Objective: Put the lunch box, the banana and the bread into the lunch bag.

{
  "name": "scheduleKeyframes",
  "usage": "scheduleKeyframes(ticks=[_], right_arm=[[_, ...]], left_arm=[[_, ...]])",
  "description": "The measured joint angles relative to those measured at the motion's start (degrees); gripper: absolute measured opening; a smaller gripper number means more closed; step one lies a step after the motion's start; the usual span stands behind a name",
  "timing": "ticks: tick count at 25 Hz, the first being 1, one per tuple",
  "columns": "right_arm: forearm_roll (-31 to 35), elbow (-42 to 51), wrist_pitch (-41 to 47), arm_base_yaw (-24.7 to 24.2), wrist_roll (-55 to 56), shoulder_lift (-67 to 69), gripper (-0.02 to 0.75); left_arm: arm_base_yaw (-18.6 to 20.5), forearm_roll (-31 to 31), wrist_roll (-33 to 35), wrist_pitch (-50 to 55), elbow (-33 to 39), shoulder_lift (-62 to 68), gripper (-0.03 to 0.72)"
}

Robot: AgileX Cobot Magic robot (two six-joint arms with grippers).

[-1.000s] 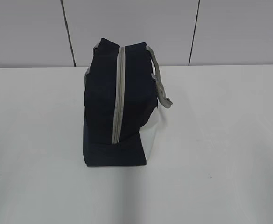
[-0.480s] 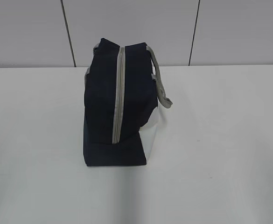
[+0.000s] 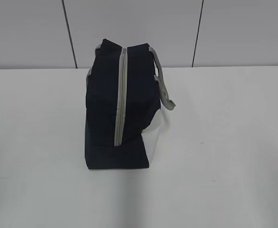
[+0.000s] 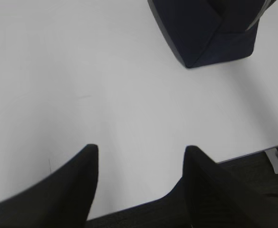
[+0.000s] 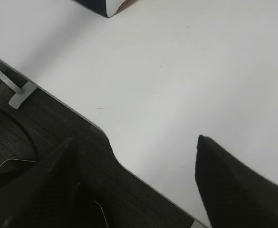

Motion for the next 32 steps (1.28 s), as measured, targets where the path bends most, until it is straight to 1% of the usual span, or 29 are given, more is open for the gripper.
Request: scheduleKeyframes(ticks=[2,3,5,8,11,14,17,19,21,28,32], right_arm=[[0.17,0.00,0.00,-0.80,0.08,-0.12,0.560],[0.17,0.00,0.00,-2.35,0.08,-0.22,0.560],[0.17,0.00,0.00,-7.41,0.08,-0.59,0.560],[0.17,0.00,0.00,-18.82,0.08,-2.18,0.560],[0.17,0.00,0.00,-29.06,0.08,-4.80,0.560],[0.17,0.00,0.00,-36.40,0.08,-7.83,0.560],[0.17,0.00,0.00,-41.60,0.08,-10.54,0.560],[0.17,0.00,0.00,-43.52,0.08,-11.43,0.560],[0.17,0.00,0.00,-44.45,0.08,-11.59,0.560],[0.17,0.00,0.00,-44.56,0.14,-11.59,0.560],[0.17,0.00,0.00,-44.56,0.14,-11.59,0.560]], left_arm=[[0.00,0.00,0.00,0.00,0.00,-0.06,0.403],[0.00,0.00,0.00,0.00,0.00,-0.26,0.403],[0.19,0.00,0.00,0.00,0.00,-1.11,0.403],[1.67,0.05,0.00,0.00,0.05,-3.05,0.403],[3.36,0.05,0.00,0.00,0.05,-4.75,0.403],[4.79,0.05,0.00,0.00,0.05,-6.65,0.398],[6.30,0.05,0.00,0.05,0.05,-8.96,0.382],[7.11,0.05,0.00,0.05,0.05,-10.39,0.373],[7.61,0.05,0.00,0.20,0.05,-10.98,0.361],[7.97,0.05,0.00,0.20,0.05,-10.98,0.299],[7.97,0.05,0.00,0.20,0.05,-10.98,0.280]])
